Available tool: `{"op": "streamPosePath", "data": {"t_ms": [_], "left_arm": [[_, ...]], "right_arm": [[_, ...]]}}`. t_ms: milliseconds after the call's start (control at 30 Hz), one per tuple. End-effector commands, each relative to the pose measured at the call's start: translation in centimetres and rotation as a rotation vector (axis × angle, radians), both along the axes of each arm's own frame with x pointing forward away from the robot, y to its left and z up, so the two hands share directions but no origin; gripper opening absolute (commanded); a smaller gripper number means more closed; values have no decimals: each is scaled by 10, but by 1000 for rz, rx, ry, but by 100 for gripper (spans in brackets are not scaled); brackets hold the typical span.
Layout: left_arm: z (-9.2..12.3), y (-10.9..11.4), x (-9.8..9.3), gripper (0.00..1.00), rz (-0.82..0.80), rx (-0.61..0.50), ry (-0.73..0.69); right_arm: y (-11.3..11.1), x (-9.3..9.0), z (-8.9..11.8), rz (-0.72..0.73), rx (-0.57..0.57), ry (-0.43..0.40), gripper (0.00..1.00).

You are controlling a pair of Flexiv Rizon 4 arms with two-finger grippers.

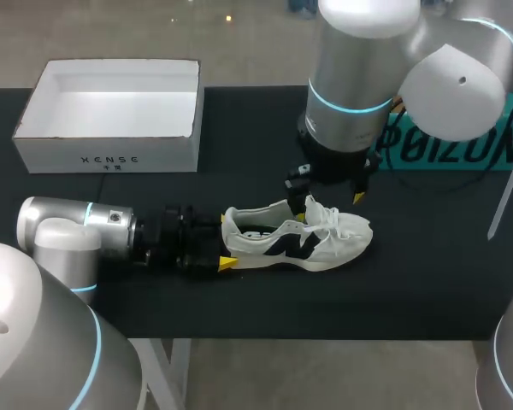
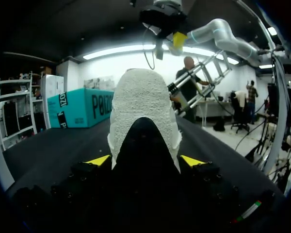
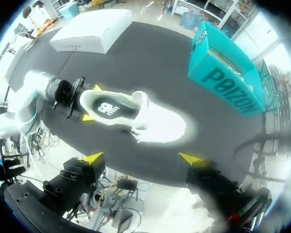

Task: Take the shoe out of the shoebox, open the shoe tongue, remove and reinsert the insole, then place the shoe into the shoebox

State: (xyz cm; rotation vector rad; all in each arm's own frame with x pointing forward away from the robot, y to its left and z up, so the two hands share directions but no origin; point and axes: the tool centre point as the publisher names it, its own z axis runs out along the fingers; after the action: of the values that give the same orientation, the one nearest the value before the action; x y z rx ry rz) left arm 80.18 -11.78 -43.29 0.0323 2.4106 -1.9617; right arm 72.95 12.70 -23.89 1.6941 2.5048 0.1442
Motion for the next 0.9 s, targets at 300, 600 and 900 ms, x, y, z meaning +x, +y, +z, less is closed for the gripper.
{"op": "streamPosePath", "data": {"t_ms": [300,600,900], "left_arm": [[-1,-1,0,0,-1,0,1],[-1,-1,0,0,-1,0,1],[-1,-1,0,0,-1,0,1]], "right_arm": [[-11,-4,0,783,51,174,100],[-11,-4,0,783,51,174,100],[31,-15,-2,1076,-6,202,100]]}}
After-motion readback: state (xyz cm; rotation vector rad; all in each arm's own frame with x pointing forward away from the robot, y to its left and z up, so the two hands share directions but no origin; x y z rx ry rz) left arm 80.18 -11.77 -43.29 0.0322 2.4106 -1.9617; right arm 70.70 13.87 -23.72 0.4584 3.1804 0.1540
